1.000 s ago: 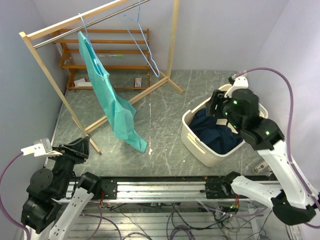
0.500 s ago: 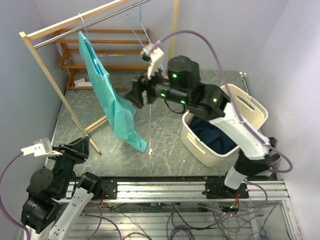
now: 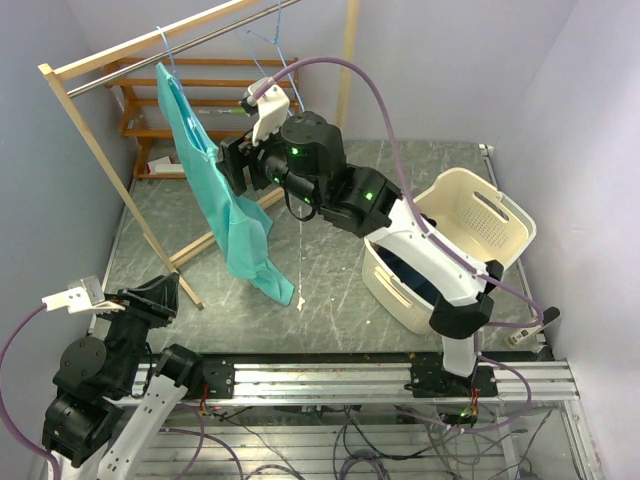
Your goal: Remove the t-shirt from the hanger
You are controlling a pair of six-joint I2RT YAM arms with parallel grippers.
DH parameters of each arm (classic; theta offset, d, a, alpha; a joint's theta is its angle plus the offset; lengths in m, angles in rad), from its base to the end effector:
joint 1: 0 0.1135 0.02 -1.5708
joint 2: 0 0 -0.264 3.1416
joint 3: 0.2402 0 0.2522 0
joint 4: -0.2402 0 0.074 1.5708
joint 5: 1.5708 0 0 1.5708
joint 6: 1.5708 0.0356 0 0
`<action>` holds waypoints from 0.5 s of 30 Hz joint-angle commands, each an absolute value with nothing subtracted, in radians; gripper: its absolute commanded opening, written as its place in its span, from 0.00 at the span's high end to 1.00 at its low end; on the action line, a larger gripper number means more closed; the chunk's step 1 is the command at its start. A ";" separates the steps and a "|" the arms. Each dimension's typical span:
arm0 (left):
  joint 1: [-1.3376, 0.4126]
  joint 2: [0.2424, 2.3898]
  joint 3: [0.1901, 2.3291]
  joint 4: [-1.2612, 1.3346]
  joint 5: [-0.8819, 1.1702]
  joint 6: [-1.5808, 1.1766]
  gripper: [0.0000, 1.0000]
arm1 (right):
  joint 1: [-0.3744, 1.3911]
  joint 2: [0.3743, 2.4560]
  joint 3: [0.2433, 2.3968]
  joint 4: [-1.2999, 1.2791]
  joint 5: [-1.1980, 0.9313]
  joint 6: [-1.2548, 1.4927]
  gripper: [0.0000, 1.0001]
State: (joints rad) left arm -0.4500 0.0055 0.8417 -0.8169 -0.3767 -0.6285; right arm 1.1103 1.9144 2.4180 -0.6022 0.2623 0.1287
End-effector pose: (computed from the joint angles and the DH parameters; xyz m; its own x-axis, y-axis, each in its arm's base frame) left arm -0.0098 0.0193 0.3390 -0.0290 -0.5931 -0.8046 0.0695 0.8018 -0.5936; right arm 0.1871 0.3564 0.5222 -0.1397 -0.0027 -0.9902 -0.7387 0.6662 0.1024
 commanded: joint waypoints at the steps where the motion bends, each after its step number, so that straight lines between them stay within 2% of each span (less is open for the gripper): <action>1: -0.459 0.003 0.849 -0.813 -0.392 -0.630 0.51 | 1.121 1.935 2.425 -0.516 0.252 0.122 0.33; 8: -0.459 0.001 0.850 -0.812 -0.394 -0.631 0.51 | 1.125 1.981 2.444 -0.520 0.226 0.132 0.39; 15: -0.459 0.002 0.849 -0.813 -0.394 -0.632 0.51 | 1.121 2.050 2.459 -0.527 0.286 0.128 0.66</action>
State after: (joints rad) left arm -0.4500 0.0055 0.8417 -0.8169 -0.3775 -0.6285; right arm 1.1206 1.9877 2.4184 -0.5339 0.2409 0.1322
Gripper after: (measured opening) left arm 0.493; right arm 0.396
